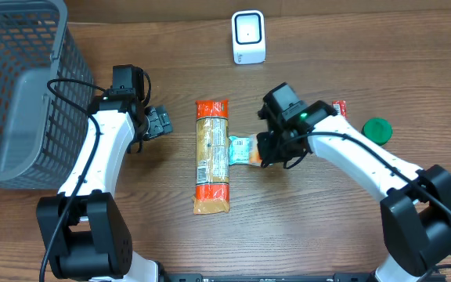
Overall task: Scan the item barcode
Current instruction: 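Move the right gripper left and grasp the orange Kleenex pack, then lift the Kleenex pack and carry it up toward the scanner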
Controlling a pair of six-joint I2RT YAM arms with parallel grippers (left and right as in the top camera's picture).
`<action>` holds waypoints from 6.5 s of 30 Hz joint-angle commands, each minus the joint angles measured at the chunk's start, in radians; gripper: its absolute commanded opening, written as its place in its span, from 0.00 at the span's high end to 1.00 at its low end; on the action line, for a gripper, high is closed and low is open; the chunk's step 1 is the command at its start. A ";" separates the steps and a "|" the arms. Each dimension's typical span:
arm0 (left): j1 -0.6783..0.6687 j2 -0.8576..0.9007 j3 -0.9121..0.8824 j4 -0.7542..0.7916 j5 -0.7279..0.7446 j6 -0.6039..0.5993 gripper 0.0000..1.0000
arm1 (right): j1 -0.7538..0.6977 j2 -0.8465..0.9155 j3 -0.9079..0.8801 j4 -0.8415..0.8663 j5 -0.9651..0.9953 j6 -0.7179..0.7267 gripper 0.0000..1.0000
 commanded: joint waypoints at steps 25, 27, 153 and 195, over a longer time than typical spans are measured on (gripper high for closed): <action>-0.001 -0.020 0.011 0.002 0.001 0.014 0.00 | 0.040 -0.015 -0.030 0.119 0.108 0.066 0.69; -0.001 -0.020 0.011 0.002 0.001 0.014 0.00 | 0.026 -0.015 -0.030 0.118 0.108 0.068 0.69; -0.002 -0.020 0.011 0.002 0.001 0.014 0.00 | -0.322 -0.295 -0.028 -0.072 -1.140 -0.414 0.96; -0.001 -0.020 0.011 0.002 0.001 0.014 0.00 | -0.538 -0.506 -0.022 -0.778 -1.289 -1.216 0.96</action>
